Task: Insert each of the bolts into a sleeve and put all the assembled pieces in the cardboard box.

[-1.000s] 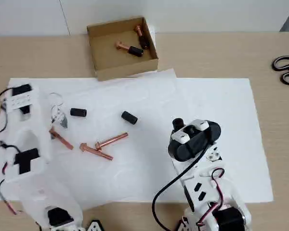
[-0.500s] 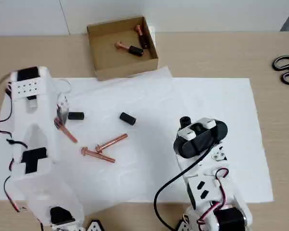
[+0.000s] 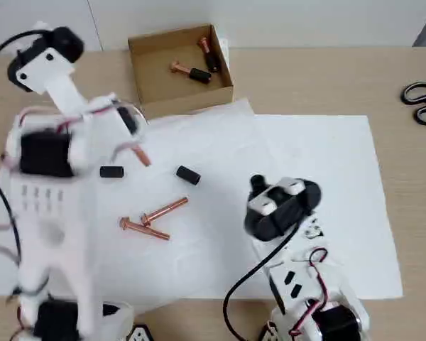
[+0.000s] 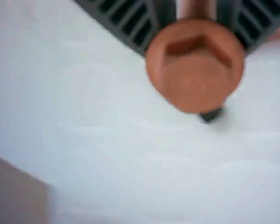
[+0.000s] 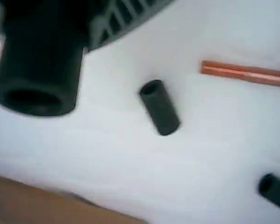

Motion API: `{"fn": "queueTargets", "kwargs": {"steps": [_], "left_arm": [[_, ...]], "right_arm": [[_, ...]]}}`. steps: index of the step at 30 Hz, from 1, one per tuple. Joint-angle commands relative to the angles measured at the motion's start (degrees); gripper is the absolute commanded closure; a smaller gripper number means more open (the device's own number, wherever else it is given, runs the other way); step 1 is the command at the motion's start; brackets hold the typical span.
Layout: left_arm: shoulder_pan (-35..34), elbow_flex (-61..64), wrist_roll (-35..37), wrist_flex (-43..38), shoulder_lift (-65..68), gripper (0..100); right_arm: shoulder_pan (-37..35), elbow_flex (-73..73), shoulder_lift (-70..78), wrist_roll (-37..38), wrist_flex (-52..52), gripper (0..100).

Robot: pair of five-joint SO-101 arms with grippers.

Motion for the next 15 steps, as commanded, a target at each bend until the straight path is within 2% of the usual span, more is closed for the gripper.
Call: {"fn": "queueTargets", "kwargs": {"steps": [1,4,7,12,15], "left_arm": [[5.01,0.22,0.09,0.09,-9.85,99],[6.68,5.41,0.09,-3.16,-15.82,99],[6.95,13.85,0.09,-11.08,-21.10,99],[7.30,30.99,0.00,-31.30,-31.74,99],[12.40,43.38,-0.09,-43.08,-37.27,99]], "right_arm": [[-1.10,-0.26,-0.40,0.09,-1.63,99.5],[-1.27,-0.26,-0.48,0.00,-1.63,99.5],[-1.27,-0.44,-0.48,-0.09,-1.63,99.5],[-1.27,-0.44,-0.48,-0.18,-1.71,99.5],[-1.27,-0.26,-0.48,-0.18,-3.21,99.5]]}}
